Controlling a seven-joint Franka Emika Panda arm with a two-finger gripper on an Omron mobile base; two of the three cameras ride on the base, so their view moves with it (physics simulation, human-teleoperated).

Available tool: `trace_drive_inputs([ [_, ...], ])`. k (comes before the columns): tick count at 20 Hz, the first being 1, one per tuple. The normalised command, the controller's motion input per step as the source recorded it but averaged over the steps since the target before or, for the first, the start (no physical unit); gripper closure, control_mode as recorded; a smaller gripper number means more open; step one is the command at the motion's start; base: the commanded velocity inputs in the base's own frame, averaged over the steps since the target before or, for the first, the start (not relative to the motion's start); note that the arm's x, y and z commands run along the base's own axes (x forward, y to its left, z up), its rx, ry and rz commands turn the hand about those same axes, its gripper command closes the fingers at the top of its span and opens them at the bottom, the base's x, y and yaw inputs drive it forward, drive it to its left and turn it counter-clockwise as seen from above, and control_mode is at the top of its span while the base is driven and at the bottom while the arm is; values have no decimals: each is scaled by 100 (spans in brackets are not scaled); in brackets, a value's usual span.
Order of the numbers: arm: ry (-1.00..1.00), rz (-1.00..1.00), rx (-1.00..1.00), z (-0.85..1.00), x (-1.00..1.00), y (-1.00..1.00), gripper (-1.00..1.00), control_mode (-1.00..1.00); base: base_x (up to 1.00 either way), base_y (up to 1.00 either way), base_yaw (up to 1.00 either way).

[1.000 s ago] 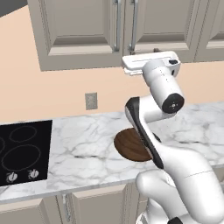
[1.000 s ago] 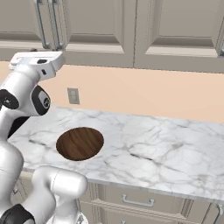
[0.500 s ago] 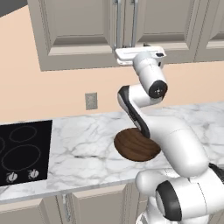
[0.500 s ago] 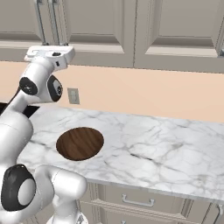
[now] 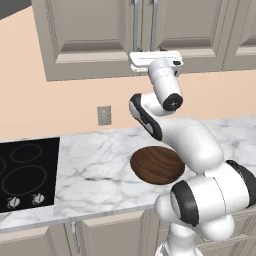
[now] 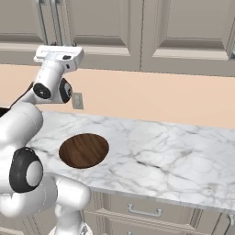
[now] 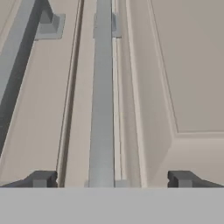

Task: Open the cabinet. Pick the mango and pear from the cabinet and place them into the bowl. Then close the cabinet.

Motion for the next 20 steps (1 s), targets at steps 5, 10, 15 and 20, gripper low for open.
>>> trace_drive_inputs([
  [5,1,0,1,0,13,0,100,-100,0,0,0],
  [10,0,0,0,3,0,0,100,-100,0,0,0],
  [15,0,0,0,1,0,0,100,-100,0,0,0],
  [20,0,-2,0,4,-32,-25,100,-100,0,0,0],
])
